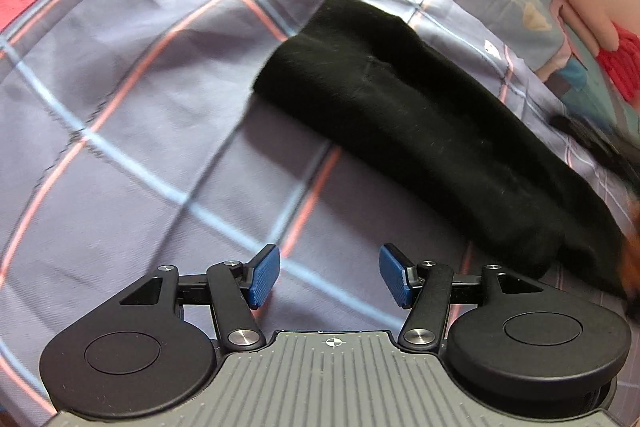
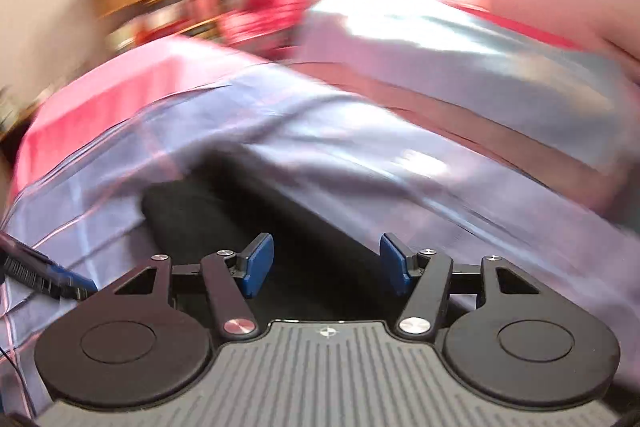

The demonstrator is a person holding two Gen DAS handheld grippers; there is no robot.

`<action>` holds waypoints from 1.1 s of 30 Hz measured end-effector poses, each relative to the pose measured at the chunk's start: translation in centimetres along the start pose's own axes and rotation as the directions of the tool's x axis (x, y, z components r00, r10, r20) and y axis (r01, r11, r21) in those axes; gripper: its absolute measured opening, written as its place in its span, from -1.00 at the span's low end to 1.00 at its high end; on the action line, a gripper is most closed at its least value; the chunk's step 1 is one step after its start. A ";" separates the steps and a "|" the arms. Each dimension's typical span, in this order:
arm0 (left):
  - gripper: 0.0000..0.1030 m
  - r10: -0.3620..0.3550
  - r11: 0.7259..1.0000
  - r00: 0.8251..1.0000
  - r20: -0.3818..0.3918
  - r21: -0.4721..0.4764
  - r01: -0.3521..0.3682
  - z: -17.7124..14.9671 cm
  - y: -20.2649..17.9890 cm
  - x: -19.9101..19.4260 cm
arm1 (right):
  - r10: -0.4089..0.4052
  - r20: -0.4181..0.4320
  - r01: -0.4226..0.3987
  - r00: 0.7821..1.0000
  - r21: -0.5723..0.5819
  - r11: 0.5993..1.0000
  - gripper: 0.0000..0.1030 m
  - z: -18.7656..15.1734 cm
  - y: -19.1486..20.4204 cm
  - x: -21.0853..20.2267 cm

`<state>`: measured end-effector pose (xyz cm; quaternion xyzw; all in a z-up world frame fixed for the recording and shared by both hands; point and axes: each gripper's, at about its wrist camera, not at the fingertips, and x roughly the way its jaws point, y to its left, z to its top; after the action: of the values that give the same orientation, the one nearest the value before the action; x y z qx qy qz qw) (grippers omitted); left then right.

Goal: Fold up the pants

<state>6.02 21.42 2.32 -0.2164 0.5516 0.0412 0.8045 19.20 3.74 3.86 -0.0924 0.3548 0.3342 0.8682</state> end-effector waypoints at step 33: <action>1.00 -0.084 0.987 0.986 0.147 0.148 0.062 5.5 -1.5 -0.6 | -0.054 0.118 0.026 0.991 0.229 0.973 0.22 2.2 -0.7 0.9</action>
<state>11.00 22.29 5.01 -0.1746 0.4819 -0.0114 0.8586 21.34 4.54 4.79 0.0210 0.3341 0.2791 0.9000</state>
